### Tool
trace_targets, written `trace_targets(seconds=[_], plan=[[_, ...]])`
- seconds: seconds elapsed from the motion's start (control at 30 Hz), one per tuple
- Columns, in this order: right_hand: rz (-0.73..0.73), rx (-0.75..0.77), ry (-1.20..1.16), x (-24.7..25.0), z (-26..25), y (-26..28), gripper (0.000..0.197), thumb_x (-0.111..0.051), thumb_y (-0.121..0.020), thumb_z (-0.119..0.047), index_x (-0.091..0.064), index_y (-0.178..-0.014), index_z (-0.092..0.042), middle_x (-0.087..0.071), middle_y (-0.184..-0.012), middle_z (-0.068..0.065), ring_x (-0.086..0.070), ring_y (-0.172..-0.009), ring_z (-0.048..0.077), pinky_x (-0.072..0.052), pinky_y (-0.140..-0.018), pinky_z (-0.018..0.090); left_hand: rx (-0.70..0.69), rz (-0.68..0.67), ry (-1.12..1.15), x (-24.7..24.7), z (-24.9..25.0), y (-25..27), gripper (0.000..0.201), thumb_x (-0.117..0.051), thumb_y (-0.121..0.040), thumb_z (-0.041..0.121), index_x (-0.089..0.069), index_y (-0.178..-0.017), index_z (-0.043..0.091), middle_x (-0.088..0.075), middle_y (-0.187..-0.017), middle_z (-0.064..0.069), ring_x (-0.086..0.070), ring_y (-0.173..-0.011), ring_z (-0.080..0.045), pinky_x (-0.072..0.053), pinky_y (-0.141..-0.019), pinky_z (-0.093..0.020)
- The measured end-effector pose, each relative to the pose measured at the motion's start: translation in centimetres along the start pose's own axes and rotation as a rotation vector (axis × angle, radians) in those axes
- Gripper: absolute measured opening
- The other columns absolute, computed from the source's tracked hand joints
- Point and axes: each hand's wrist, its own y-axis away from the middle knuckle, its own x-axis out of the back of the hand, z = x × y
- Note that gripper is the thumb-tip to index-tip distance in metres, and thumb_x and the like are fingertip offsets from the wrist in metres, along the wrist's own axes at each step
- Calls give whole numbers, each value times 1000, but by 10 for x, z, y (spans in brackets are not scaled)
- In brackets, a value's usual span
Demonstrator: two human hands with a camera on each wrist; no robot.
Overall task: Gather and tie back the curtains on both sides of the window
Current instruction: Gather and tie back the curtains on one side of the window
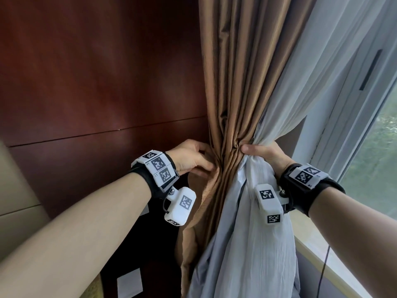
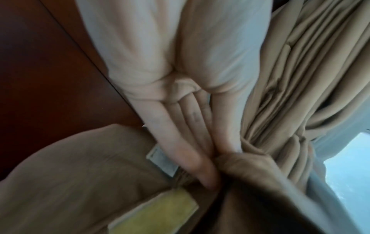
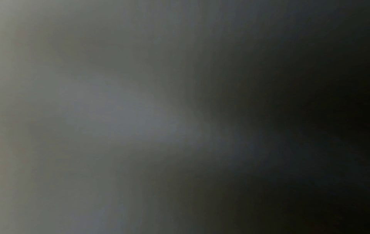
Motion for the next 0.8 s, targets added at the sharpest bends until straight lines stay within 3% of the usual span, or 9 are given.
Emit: trace_targets(seconds=[0.07,0.13,0.2,0.27,0.33,0.43,0.53,0.7,0.8], plan=[[-1,-10,-1,0,0,0,94,-101,-40,-37,-69,-125,-10,-75,-124,15,-71,-118,31,-56,-102,42,-29,94,-15,-3,-1,-1,24,-80,-73,-16,-67,-84,0,-73,-69,-8,-70,-59,-15,-61,-57,-29],[-9,-16,-8,-1,-1,1,88,-94,-46,-29,-68,-127,-8,-74,-124,16,-71,-117,31,-56,-99,41,-103,216,-73,-6,2,-1,56,-99,-46,5,-67,-89,-8,-70,-78,-11,-66,-69,-19,-56,-65,-32],[-14,-25,-15,0,-2,0,82,-89,-50,-26,-67,-127,-8,-75,-121,13,-72,-115,29,-55,-97,38,-162,294,-143,-6,3,-4,85,-96,-20,30,-64,-93,0,-66,-83,-6,-61,-75,-18,-52,-68,-33],[-22,-35,-26,1,-2,1,88,-96,-45,-29,-69,-126,-9,-76,-122,13,-72,-116,29,-54,-100,42,-193,297,-165,-5,4,-5,87,-93,-14,34,-58,-91,16,-65,-86,-2,-62,-78,-18,-55,-70,-34],[-33,-40,-35,-1,-1,2,99,-103,-39,-40,-69,-127,-9,-74,-125,17,-70,-119,34,-53,-104,47,-230,271,-163,-3,6,-3,91,-95,-17,30,-57,-99,20,-69,-96,-3,-69,-91,-22,-60,-81,-36],[-68,-48,-65,-3,0,1,92,-101,-44,-32,-69,-126,-7,-75,-122,17,-71,-116,34,-56,-98,45,-244,193,-131,-3,10,-3,92,-97,-39,-6,-57,-119,14,-72,-111,-2,-69,-107,-19,-59,-90,-28],[-84,-58,-70,-6,0,0,90,-100,-50,-28,-66,-128,-2,-73,-121,21,-70,-115,39,-56,-98,50,-245,77,-58,-5,15,-1,98,-87,-42,-21,-57,-130,9,-74,-116,-10,-71,-112,-24,-59,-96,-38],[-94,-57,-68,-11,-5,1,103,-103,-44,-43,-65,-132,-5,-72,-126,20,-70,-119,36,-56,-98,44,-223,-70,20,-6,14,0,85,-74,-53,-25,-56,-126,14,-77,-104,-1,-73,-104,-17,-60,-80,-27],[-105,-53,-73,-11,-7,2,103,-101,-54,-39,-58,-138,2,-66,-131,29,-64,-123,45,-51,-107,58,-209,-103,52,-5,11,-1,78,-68,-64,-35,-57,-121,18,-75,-104,-1,-73,-99,-13,-61,-80,-26]])
